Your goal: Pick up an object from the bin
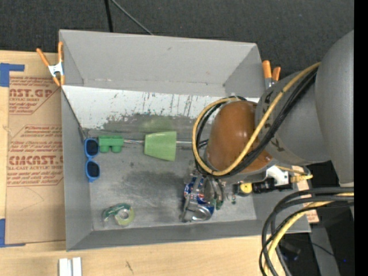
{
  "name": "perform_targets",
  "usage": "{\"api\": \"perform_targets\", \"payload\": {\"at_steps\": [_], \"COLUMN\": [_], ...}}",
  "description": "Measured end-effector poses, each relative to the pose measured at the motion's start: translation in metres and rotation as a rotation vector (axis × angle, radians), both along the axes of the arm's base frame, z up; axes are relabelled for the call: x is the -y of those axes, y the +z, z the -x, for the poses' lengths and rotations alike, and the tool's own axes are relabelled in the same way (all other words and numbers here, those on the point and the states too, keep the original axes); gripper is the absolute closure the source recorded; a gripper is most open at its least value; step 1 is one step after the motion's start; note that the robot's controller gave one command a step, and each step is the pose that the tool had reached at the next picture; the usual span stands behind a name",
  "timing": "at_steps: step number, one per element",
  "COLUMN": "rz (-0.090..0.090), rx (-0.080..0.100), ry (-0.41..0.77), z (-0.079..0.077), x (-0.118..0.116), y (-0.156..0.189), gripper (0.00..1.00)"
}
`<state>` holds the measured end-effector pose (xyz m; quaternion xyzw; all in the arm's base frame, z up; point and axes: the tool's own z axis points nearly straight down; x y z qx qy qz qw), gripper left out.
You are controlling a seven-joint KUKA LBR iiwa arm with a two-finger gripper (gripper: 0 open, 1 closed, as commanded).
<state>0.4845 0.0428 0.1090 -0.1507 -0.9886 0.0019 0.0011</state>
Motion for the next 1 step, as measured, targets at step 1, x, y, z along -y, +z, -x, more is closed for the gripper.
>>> {"api": "perform_targets", "payload": {"at_steps": [1], "rz": [-0.005], "rx": [0.000], "ry": [0.517], "z": [0.0046], "x": [-0.0036], "y": [-0.0042], "gripper": [0.00]}}
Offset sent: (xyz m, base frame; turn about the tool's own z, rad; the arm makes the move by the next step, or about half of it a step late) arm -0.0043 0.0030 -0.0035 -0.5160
